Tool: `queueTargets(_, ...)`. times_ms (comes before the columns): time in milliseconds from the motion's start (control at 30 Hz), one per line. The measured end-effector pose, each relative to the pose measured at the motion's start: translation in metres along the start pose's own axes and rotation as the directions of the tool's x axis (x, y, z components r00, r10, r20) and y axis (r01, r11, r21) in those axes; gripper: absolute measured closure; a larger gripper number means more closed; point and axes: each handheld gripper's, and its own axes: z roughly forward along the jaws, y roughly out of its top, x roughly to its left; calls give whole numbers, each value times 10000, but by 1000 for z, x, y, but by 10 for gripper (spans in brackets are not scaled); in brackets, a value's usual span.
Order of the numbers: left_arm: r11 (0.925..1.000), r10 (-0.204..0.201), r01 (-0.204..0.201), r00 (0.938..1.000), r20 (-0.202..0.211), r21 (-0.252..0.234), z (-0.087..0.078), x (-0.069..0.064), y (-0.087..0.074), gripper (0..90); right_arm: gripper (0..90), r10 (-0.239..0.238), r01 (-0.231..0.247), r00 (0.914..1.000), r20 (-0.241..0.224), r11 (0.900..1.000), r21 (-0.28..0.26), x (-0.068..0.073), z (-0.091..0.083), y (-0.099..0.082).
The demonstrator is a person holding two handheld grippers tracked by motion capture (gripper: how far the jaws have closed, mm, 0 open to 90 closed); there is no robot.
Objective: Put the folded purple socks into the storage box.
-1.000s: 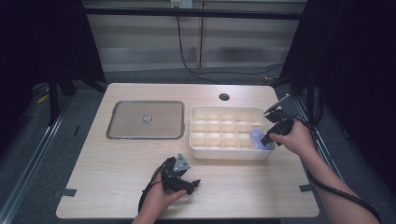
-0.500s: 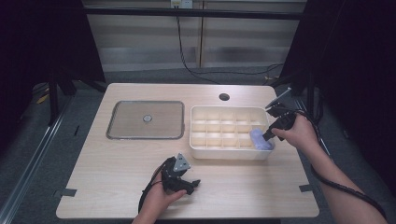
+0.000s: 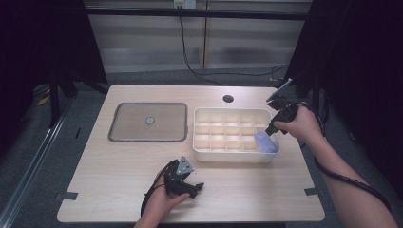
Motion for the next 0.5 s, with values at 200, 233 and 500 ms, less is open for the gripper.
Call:
queueTargets(200, 10000, 3, -3, 10000, 1, 1, 0, 0, 0, 162, 683, -18, 18, 10000, 14, 9998, 196, 2, 0, 6)
queueTargets(233, 10000, 4, -4, 10000, -1, 4, 0, 0, 0, 162, 693, -66, 66, 10000, 2, 9998, 193, 2, 1, 7)
queueTargets(500, 10000, 1, -1, 10000, 1, 2, 0, 0, 0, 162, 864, -127, 125, 9999, 57, 9996, 263, 4, 5, 12)
